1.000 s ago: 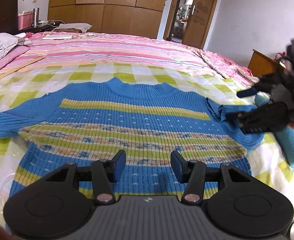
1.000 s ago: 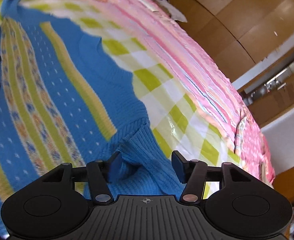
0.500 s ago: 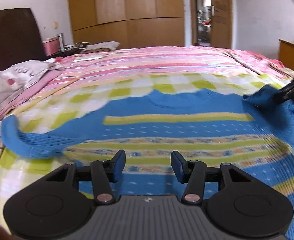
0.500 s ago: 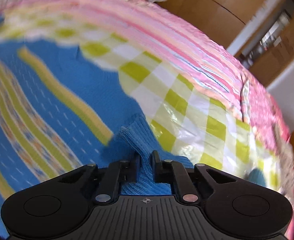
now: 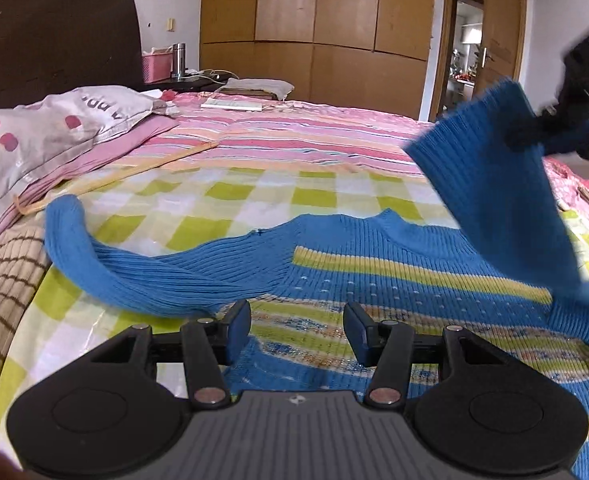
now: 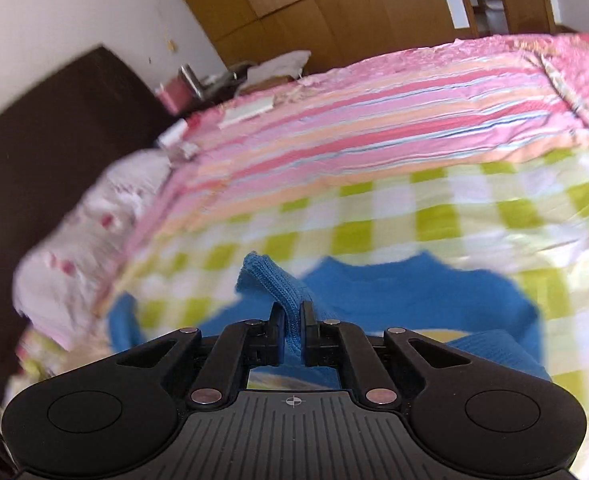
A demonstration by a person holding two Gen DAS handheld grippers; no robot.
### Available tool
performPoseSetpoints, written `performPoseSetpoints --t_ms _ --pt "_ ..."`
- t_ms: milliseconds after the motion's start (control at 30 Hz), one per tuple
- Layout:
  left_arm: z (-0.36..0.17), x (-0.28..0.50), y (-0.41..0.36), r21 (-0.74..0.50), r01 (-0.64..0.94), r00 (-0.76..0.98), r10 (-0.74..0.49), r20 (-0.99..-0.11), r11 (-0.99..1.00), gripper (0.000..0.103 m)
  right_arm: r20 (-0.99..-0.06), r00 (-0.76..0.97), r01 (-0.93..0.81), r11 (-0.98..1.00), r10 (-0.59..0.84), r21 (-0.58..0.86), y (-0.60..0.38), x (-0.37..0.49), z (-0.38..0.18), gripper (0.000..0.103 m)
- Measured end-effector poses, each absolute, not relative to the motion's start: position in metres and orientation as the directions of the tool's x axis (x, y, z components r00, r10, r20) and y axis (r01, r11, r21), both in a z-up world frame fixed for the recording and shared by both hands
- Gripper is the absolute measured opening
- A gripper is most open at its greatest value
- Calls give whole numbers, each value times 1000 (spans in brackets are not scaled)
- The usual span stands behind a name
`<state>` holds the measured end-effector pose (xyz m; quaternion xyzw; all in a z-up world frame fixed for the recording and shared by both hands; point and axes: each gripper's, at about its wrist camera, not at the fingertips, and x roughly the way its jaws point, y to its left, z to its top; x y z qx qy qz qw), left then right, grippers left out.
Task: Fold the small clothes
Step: 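Lay the sleeve across the sweater body and open the right gripper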
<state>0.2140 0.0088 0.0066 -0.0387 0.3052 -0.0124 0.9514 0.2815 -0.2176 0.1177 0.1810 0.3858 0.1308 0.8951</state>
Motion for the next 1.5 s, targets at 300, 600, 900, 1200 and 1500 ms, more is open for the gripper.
performPoseSetpoints --t_ms 300,600,900,1200,1500 --pt "4 213 12 -111 9 804 -74 -590 994 56 -647 635 -132 884 422 448 -178 287 100 14" --pt "-4 213 7 -103 26 794 -83 -602 994 56 -689 658 -177 952 303 249 -199 271 71 18" --pt "0 211 24 -125 -40 821 -38 -569 991 56 -739 566 -298 927 365 229 -175 286 23 24" --pt "2 213 62 -192 -146 823 12 -568 970 56 -719 488 -544 817 494 192 -127 267 18 24" --pt "-3 215 51 -155 -104 821 -3 -571 982 56 -745 569 -512 859 348 10 -149 281 12 31"
